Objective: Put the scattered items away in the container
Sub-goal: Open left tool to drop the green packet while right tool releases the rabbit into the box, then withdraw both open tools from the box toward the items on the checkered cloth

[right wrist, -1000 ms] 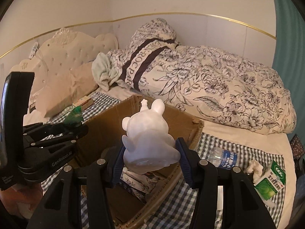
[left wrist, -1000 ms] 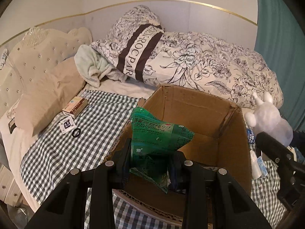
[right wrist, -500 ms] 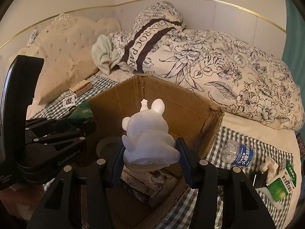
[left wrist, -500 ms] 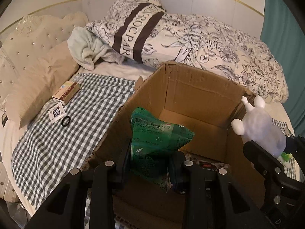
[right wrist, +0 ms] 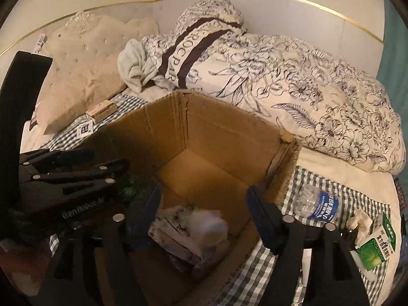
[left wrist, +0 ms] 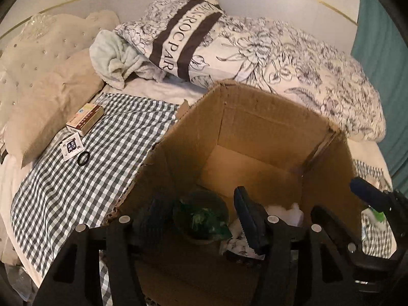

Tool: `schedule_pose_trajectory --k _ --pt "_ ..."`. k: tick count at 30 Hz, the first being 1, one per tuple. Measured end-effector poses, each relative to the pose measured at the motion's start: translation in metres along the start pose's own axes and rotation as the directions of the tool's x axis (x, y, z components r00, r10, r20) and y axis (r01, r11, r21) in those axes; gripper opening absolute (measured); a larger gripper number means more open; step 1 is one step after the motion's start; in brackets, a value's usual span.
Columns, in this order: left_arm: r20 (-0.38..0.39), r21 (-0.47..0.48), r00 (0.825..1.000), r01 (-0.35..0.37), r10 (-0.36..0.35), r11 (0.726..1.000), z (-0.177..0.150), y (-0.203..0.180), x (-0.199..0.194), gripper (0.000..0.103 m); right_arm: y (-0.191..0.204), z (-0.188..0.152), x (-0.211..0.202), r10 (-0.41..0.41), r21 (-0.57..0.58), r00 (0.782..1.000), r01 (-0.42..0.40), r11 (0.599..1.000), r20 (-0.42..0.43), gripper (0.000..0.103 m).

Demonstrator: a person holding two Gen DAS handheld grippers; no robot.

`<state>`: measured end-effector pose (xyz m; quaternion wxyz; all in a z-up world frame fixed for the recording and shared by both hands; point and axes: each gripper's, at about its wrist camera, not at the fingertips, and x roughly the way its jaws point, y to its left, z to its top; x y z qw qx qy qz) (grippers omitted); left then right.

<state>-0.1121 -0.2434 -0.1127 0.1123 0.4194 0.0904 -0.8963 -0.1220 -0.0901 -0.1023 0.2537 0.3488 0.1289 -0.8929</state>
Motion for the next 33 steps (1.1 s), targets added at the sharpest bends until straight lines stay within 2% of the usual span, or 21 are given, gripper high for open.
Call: schedule_pose_trajectory --k 10,19,23,33 --pt "0.037 0.000 0.999 -0.005 0.005 1.000 0.003 -0.007 -0.019 0.061 -0.012 -0.001 -0.021 -0.014 0.026 0.999 0.013 1.000 0.030 0.070" --pt "0.097 -0.009 0.995 0.008 -0.007 1.000 0.010 -0.019 -0.046 0.073 -0.029 -0.003 -0.054 -0.045 0.063 0.996 0.040 0.997 0.078 0.071" --pt "0.134 0.009 0.991 0.026 -0.027 1.000 0.012 -0.034 -0.062 0.082 -0.038 -0.006 -0.074 -0.070 0.075 0.992 0.062 0.995 0.107 0.077" --pt "0.186 0.060 0.981 0.050 -0.061 0.997 0.014 -0.070 -0.091 0.092 -0.067 -0.014 -0.117 -0.129 0.119 0.980 0.111 0.987 0.154 0.079"
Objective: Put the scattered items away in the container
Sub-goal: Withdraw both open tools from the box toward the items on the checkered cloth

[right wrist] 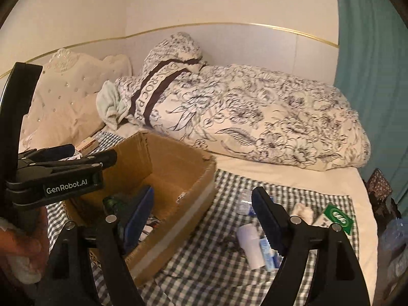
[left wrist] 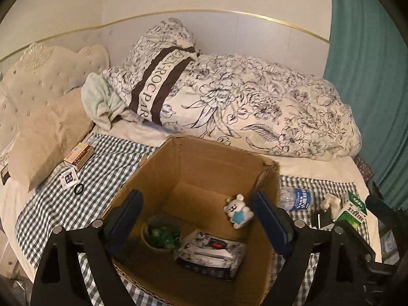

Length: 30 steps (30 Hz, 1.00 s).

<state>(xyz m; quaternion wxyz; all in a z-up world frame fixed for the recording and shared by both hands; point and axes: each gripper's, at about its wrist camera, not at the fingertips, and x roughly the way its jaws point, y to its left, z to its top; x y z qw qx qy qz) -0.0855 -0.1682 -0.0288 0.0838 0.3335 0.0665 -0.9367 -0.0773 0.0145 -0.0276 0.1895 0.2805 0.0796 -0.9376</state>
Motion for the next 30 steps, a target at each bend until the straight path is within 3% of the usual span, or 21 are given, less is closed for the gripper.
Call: schedule_pose_trajectory --k 10,30 --pt "0.041 0.012 0.998 0.040 -0.040 0.999 0.006 -0.032 -0.022 0.101 -0.031 0.001 -0.042 -0.042 0.032 0.996 0.039 0.999 0.073 0.097" --pt "0.013 0.125 0.993 0.115 -0.117 0.986 -0.002 -0.116 -0.024 0.102 -0.104 -0.023 -0.088 -0.138 0.092 0.987 0.130 0.987 0.082 0.097"
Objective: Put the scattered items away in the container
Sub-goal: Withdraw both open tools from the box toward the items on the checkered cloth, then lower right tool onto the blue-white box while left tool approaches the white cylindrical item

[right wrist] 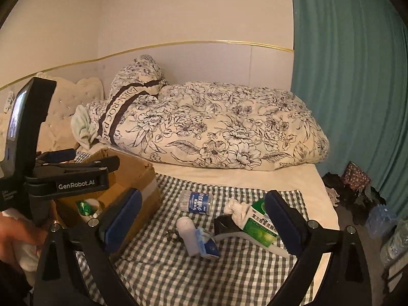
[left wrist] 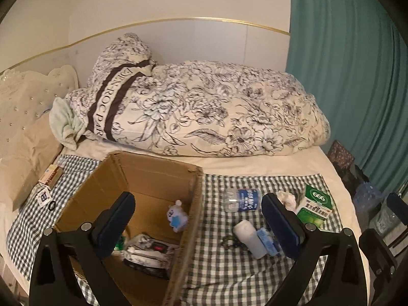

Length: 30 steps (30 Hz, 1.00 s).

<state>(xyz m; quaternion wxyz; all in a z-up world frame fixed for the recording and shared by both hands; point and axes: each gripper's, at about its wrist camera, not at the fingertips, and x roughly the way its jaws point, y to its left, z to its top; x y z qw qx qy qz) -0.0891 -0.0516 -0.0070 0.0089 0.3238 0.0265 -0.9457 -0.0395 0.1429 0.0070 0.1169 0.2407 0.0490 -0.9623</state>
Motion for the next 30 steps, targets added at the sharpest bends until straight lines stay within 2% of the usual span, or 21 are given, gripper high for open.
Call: schedule_pose_trajectory --k 11,17,22,30 --pt "-0.046 0.058 0.998 0.037 -0.034 0.998 -0.010 -0.035 0.012 0.103 -0.024 -0.023 0.010 -0.008 0.019 1.000 0.008 1.000 -0.028 0.097" --pt "-0.085 0.119 0.996 0.021 -0.010 0.993 -0.022 -0.056 0.033 0.103 -0.040 -0.038 0.017 -0.001 0.044 0.999 0.003 0.999 -0.049 0.097" --pt "-0.125 0.105 0.992 0.025 -0.012 0.994 -0.030 -0.060 0.051 0.103 -0.050 -0.048 0.029 0.010 0.054 0.997 -0.006 0.999 -0.075 0.096" --pt "-0.172 0.076 0.985 0.044 -0.030 0.996 -0.038 -0.067 0.078 0.103 -0.061 -0.070 0.058 0.051 0.076 0.986 -0.039 0.996 -0.161 0.080"
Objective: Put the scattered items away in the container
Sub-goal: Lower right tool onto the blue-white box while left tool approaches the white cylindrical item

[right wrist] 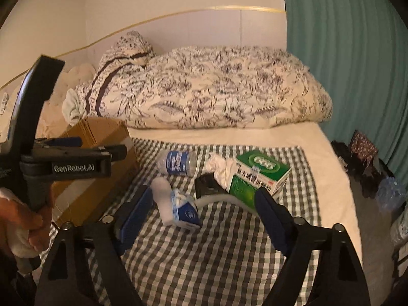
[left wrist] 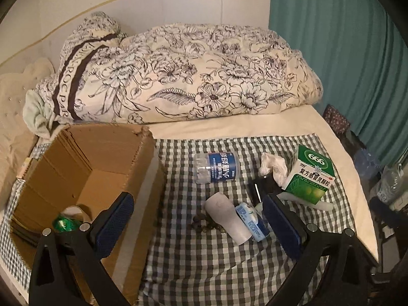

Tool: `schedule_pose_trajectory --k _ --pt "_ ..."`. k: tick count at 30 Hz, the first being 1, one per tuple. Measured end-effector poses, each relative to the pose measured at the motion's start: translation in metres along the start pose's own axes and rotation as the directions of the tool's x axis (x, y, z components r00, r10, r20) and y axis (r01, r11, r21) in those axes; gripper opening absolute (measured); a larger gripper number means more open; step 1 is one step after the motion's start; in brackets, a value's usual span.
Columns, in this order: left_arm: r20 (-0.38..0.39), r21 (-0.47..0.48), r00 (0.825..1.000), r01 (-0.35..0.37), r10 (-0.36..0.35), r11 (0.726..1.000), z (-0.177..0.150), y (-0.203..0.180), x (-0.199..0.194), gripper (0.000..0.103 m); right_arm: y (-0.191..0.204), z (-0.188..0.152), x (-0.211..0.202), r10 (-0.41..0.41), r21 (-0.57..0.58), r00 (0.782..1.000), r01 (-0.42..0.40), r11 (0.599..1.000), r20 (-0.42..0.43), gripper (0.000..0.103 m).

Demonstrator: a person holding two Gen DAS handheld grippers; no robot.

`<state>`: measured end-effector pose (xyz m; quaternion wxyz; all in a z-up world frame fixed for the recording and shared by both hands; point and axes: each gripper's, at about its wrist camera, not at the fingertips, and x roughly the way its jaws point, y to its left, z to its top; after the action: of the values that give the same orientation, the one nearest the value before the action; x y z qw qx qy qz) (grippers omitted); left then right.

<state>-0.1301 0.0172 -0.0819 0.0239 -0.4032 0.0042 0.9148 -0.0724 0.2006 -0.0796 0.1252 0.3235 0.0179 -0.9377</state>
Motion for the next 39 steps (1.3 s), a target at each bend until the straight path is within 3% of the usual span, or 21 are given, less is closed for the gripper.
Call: schedule_pose_trajectory --k 5,12,15,25,32,36,39 --pt "-0.012 -0.008 1.000 0.020 -0.020 1.000 0.000 -0.005 0.013 0.103 0.001 -0.010 0.021 0.034 -0.006 0.998 -0.034 0.999 -0.059 0.069" --pt "-0.041 0.004 0.999 0.013 -0.013 1.000 -0.009 -0.009 0.035 0.103 0.001 -0.021 0.046 0.059 -0.009 0.992 -0.061 0.998 -0.114 0.069" --pt "-0.062 -0.001 0.998 0.009 -0.009 1.000 -0.011 -0.009 0.047 0.103 -0.002 -0.027 0.059 0.075 0.006 0.985 -0.074 0.997 -0.153 0.059" --pt "-0.127 -0.004 0.992 0.011 -0.011 1.000 -0.016 -0.015 0.084 0.103 0.004 -0.043 0.099 0.117 0.001 0.965 -0.120 0.993 -0.233 0.059" --pt "-0.150 -0.050 0.988 0.024 -0.031 0.998 -0.015 -0.010 0.102 0.103 0.013 -0.045 0.126 0.114 -0.029 0.956 -0.127 0.992 -0.269 0.052" --pt "-0.175 -0.072 0.984 0.018 -0.030 0.997 -0.016 -0.007 0.113 0.103 0.014 -0.048 0.142 0.095 -0.033 0.949 -0.110 0.993 -0.301 0.041" --pt "-0.181 -0.074 0.983 0.023 -0.036 0.997 -0.016 -0.008 0.116 0.103 0.014 -0.048 0.148 0.096 -0.034 0.948 -0.112 0.993 -0.305 0.041"
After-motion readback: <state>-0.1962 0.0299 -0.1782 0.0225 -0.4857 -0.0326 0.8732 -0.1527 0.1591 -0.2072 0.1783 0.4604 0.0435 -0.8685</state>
